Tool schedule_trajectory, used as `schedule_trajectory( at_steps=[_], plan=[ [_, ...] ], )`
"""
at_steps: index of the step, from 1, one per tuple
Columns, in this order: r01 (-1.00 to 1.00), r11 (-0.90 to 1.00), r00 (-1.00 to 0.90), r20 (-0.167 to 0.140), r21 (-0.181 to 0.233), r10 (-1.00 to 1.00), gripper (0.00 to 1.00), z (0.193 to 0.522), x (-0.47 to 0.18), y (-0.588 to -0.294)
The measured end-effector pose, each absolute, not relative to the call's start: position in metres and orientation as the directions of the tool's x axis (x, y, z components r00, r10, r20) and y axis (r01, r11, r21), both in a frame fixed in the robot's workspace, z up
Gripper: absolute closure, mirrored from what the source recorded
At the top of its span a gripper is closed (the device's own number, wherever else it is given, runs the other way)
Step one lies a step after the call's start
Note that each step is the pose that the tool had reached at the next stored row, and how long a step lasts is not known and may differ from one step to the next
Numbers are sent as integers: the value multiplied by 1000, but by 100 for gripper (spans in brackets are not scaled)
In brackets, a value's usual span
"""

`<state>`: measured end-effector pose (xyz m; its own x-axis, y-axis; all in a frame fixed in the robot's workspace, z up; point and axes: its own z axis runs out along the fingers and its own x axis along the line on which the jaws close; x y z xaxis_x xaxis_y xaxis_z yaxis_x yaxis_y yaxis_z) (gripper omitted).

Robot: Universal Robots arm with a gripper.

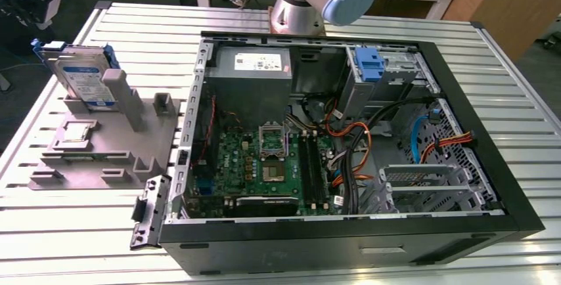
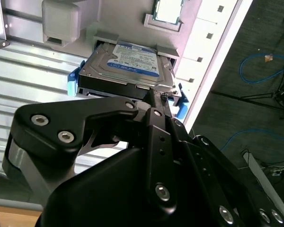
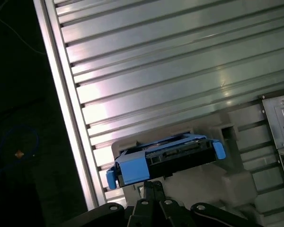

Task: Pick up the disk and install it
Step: 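Pick up the disk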

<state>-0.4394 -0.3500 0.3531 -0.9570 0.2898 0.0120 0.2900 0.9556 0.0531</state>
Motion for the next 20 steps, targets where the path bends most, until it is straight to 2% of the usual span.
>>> schedule_trajectory(
  at_steps=[20],
  plan=[
    [400,915,-917,12,53,399,90,352,-441,-350]
  ],
)
